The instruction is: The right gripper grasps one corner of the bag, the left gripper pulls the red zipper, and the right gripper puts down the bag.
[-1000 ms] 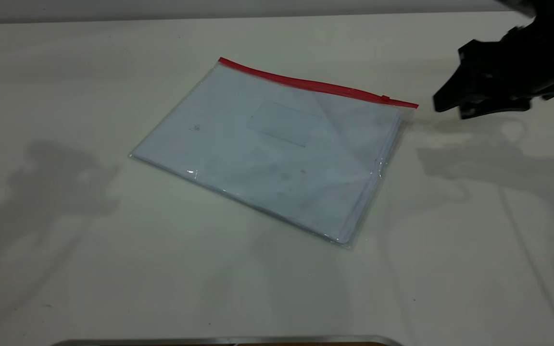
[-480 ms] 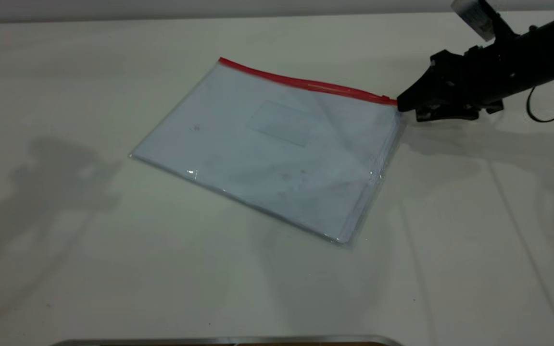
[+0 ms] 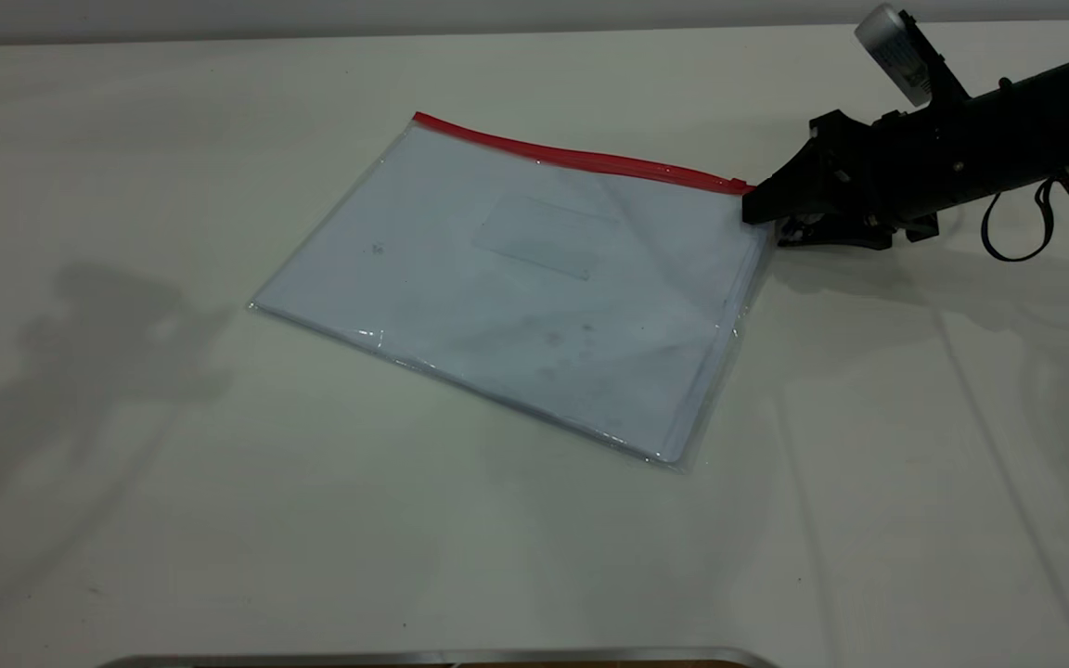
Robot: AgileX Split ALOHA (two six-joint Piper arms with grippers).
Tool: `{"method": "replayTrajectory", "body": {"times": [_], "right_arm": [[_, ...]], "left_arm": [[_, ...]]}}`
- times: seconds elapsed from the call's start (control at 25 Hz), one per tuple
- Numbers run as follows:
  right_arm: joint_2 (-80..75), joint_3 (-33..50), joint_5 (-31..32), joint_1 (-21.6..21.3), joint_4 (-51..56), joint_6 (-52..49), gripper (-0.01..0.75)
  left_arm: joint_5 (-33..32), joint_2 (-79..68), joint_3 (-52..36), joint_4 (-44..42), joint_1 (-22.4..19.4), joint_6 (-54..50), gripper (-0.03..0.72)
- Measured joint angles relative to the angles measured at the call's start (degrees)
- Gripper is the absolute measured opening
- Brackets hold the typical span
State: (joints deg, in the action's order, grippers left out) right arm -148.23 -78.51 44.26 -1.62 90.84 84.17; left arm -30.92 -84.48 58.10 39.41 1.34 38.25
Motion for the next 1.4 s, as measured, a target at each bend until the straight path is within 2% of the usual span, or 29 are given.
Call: {"method": "replayTrajectory", "body": {"times": [0.12, 0.24, 0.36, 0.48, 0.6, 0.64, 0.84, 1.0, 1.2, 1.32, 1.4], "right_arm": [[0.0, 0.0, -0.07, 0.8, 1.23, 0.72, 0.47], [0.0, -0.06, -0.88, 3.4, 4.25, 3.25, 0.466], [-0.04, -0.06, -1.16, 5.66, 8.4, 6.08, 0.427], [-0.04, -0.06, -0.82, 5.58, 10.35, 7.44, 0.29], [-0.04, -0.06, 1.29, 4.28, 10.35, 7.32, 0.079], [-0.04, -0.06, 2.79, 3.69, 10.28, 7.17, 0.045], [-0.06, -0.57, 10.31, 2.18, 10.1, 5.93, 0.033], [-0.06, -2.96, 13.64, 5.92, 8.5, 2.41, 0.033], [-0.06, -5.28, 19.8, 11.48, -8.29, -3.09, 0.033], [-0.06, -5.82, 20.53, 10.66, -16.12, -5.74, 0.033], [-0.06, -7.32, 20.71, 8.9, -17.67, -7.85, 0.033]], "left_arm": [[0.1, 0.0, 0.0, 0.05, 0.0, 0.0, 0.469], [0.34, 0.0, 0.0, 0.16, 0.0, 0.0, 0.469], [0.32, 0.0, 0.0, 0.16, 0.0, -0.05, 0.469], [0.32, 0.0, 0.0, 0.16, 0.0, -0.05, 0.469], [0.32, 0.0, 0.0, 0.16, 0.0, -0.05, 0.469], [0.32, -0.02, 0.0, 0.16, 0.0, -0.05, 0.469], [0.47, -1.81, 0.0, 0.16, 0.0, -0.05, 0.469], [0.47, -5.13, 0.0, 1.13, 0.0, -0.05, 0.469], [1.27, -8.04, 0.02, 4.59, 0.78, 3.62, 0.469], [1.73, -9.23, 0.34, 5.75, 2.74, 7.0, 0.469], [2.9, -10.42, 0.54, 7.01, 4.61, 8.99, 0.469]]}}
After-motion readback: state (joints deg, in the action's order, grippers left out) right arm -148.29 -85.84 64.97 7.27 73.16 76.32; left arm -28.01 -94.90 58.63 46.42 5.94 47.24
